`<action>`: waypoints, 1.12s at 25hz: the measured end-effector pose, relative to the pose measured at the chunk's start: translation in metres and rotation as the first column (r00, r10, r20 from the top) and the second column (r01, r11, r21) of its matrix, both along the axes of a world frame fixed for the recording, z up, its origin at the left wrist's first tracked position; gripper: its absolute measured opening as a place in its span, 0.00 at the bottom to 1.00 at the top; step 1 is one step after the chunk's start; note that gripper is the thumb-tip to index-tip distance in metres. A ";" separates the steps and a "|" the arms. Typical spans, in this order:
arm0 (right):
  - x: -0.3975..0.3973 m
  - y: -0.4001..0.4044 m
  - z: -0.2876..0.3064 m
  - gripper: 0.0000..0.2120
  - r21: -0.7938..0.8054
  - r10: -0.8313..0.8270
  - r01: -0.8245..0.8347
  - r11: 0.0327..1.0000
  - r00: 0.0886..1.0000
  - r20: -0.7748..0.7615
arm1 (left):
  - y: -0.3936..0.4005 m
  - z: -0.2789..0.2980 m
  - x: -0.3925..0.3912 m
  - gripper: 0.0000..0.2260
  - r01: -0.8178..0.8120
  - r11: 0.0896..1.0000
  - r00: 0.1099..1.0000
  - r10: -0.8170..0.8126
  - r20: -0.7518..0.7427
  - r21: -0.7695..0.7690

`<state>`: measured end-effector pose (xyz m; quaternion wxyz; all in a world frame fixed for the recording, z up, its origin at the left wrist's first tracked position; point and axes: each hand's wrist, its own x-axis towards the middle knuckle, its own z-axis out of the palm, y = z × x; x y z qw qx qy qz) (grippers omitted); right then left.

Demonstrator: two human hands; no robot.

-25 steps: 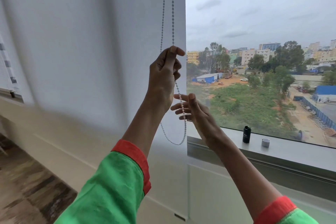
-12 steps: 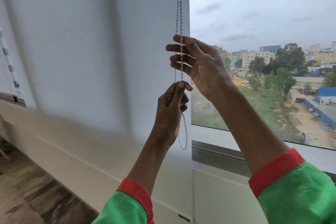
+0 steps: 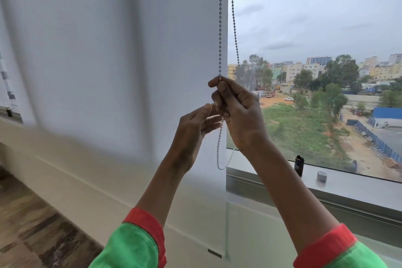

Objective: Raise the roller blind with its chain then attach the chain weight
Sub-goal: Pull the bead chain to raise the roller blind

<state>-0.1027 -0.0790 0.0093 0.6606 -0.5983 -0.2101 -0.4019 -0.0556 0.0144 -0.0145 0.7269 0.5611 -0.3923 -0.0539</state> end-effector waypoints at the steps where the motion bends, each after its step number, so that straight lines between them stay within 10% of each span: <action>1: 0.000 -0.001 -0.005 0.11 0.014 0.012 -0.012 1.000 1.000 0.001 | 0.000 0.010 0.000 0.14 -0.007 0.999 1.000 0.007 -0.002 -0.039; 12: -0.009 0.006 -0.067 0.11 -0.081 -0.108 0.098 0.992 0.985 -0.135 | -0.020 0.098 -0.013 0.13 0.094 0.969 0.993 -0.076 0.087 -0.229; 28: -0.002 -0.028 -0.028 0.13 -0.078 0.033 -0.050 0.996 0.979 -0.202 | -0.004 -0.011 -0.017 0.16 0.035 0.996 0.999 -0.034 0.014 -0.086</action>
